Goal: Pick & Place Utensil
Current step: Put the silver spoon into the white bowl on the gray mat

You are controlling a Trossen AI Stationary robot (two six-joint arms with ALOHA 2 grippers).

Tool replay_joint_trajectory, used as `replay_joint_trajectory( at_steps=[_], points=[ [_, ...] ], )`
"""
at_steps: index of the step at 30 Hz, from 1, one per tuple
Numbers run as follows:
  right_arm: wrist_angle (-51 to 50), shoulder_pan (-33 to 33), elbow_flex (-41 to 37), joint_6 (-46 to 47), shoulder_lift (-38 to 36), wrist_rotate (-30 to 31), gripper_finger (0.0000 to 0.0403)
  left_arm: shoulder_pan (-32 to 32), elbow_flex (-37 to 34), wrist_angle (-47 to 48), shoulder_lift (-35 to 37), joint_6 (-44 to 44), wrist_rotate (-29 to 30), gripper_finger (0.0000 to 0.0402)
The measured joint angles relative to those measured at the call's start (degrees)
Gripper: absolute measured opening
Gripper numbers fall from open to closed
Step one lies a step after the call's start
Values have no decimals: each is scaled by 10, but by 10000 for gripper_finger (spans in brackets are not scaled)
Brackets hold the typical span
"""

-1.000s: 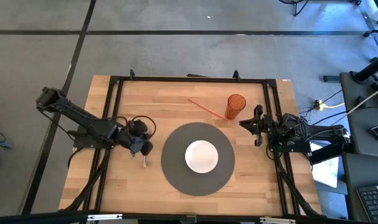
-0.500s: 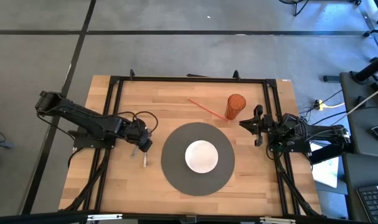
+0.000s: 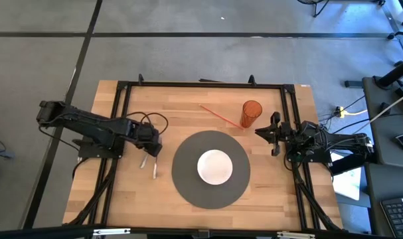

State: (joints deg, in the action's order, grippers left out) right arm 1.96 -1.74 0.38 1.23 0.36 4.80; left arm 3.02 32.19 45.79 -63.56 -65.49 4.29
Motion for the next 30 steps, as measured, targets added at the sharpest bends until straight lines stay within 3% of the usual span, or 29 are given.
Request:
replay_joint_trajectory(
  at_steps=[7, 18, 24, 30],
  points=[
    [0, 0, 0, 1, 0, 0, 42, -4, 0, -9, -29, 4, -19, 141],
    [0, 0, 0, 0, 0, 0, 42, -4, 0, -24, -122, 28, -25, 144],
    [0, 0, 0, 0, 0, 0, 42, -5, 3, -25, -148, 28, -25, 128],
    [0, 0, 0, 1, 0, 0, 42, -5, 2, -29, -149, 26, -25, 70]
  ],
)
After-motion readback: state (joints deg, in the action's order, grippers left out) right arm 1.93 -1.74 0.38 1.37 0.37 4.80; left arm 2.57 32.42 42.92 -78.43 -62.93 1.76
